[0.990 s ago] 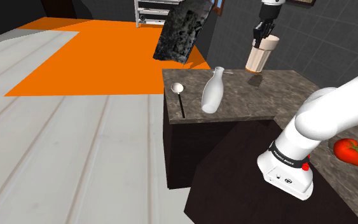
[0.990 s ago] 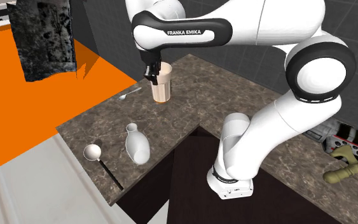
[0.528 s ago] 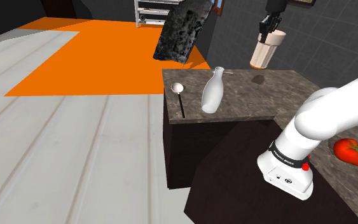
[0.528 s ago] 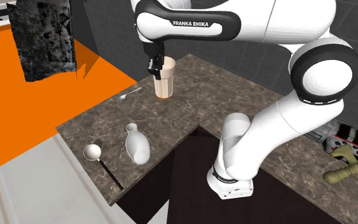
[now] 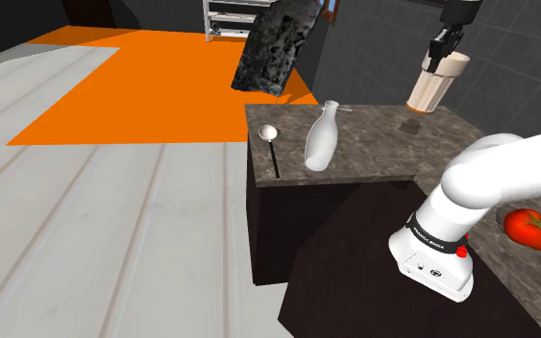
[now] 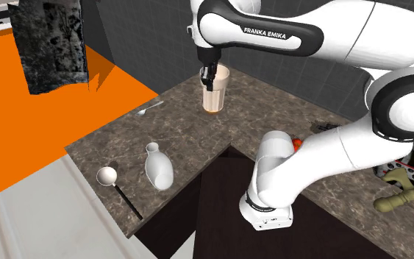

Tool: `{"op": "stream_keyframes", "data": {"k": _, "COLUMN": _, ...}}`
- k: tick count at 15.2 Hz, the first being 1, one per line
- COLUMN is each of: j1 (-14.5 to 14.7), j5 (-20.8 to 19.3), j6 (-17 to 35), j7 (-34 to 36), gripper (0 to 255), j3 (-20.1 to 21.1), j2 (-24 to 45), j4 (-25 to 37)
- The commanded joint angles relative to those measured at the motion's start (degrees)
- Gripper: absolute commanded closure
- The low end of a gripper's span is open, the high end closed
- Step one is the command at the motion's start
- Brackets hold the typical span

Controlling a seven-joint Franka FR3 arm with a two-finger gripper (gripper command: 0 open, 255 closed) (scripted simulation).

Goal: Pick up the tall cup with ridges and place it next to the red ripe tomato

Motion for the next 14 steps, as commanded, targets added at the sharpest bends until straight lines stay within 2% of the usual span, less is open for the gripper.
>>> {"op": "stream_keyframes", "data": {"k": 1, "j1": -1.72, "j5": -1.7, "j6": -1.82, "j7": -1.91, "gripper": 255, "j3": -0.66, "j2": -4.11, "j4": -1.86}}
{"op": "stream_keyframes", "data": {"k": 7, "j1": -6.34, "j5": -6.17, "j6": -7.14, "j7": -7.74, "gripper": 255, "j3": -2.76, "j2": -13.6, "j4": -4.77}}
{"op": "stream_keyframes", "data": {"k": 14, "j1": -11.48, "j5": -12.25, "j6": -13.45, "j7": -16.25, "gripper": 255, "j3": -6.31, "j2": -22.48, "j4": -5.14}}
